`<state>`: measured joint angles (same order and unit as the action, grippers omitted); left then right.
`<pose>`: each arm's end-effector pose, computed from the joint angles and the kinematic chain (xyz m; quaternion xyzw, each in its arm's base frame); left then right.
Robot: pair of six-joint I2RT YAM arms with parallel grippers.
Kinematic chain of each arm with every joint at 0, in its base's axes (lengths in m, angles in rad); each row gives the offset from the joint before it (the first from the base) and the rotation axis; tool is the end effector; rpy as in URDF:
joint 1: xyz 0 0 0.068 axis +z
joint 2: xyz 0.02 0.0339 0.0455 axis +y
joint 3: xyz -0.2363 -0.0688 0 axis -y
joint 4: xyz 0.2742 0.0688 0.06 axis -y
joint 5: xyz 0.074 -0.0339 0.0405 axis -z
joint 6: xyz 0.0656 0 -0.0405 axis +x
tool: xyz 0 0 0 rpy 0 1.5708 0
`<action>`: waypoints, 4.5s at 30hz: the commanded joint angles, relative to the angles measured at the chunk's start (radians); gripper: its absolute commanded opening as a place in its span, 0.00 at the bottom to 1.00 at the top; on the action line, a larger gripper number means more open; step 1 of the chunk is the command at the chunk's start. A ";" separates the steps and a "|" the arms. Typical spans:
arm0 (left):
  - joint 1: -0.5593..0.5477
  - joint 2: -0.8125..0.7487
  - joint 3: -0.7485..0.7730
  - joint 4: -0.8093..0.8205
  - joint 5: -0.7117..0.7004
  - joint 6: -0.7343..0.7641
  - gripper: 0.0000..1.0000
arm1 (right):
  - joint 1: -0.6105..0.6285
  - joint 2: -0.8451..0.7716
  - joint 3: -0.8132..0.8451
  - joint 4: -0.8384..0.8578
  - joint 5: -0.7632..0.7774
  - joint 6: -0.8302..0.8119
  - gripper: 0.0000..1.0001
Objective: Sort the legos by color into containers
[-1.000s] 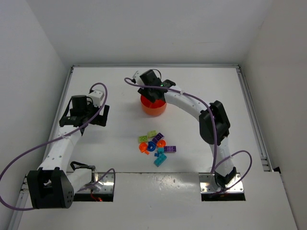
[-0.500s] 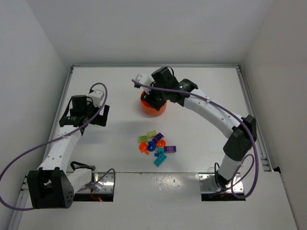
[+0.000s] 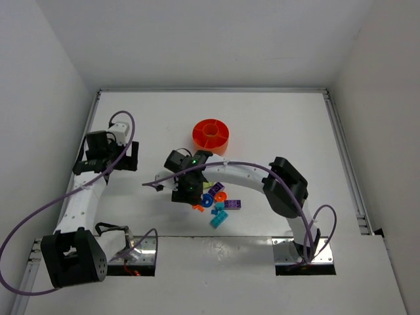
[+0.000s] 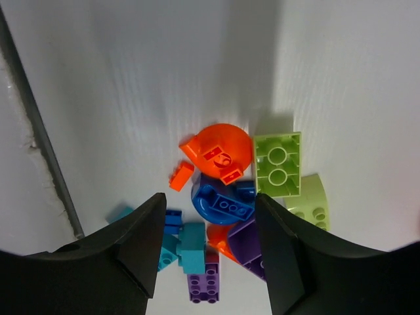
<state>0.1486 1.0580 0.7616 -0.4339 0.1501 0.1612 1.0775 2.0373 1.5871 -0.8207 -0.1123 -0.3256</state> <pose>0.2856 0.0328 0.2041 0.0363 0.9102 -0.0049 0.4125 0.2021 0.3914 0.1263 -0.6436 0.7487 0.1064 0.1184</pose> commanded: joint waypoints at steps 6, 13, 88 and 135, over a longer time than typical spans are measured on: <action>0.098 0.016 0.047 0.021 0.091 -0.012 1.00 | 0.001 0.050 0.004 0.086 0.089 0.031 0.58; 0.118 0.025 0.047 0.021 0.112 -0.012 1.00 | 0.001 0.109 0.056 0.098 0.161 0.040 0.60; 0.164 0.077 0.067 0.012 0.170 0.006 1.00 | -0.491 -0.085 0.086 0.604 0.140 0.525 0.00; 0.174 0.112 0.088 0.040 0.210 -0.017 1.00 | -0.232 -0.229 -0.274 0.210 -0.020 0.014 0.49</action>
<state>0.3092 1.1664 0.8104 -0.4236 0.3378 0.1547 0.8120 1.7893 1.2922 -0.6907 -0.2047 -0.2825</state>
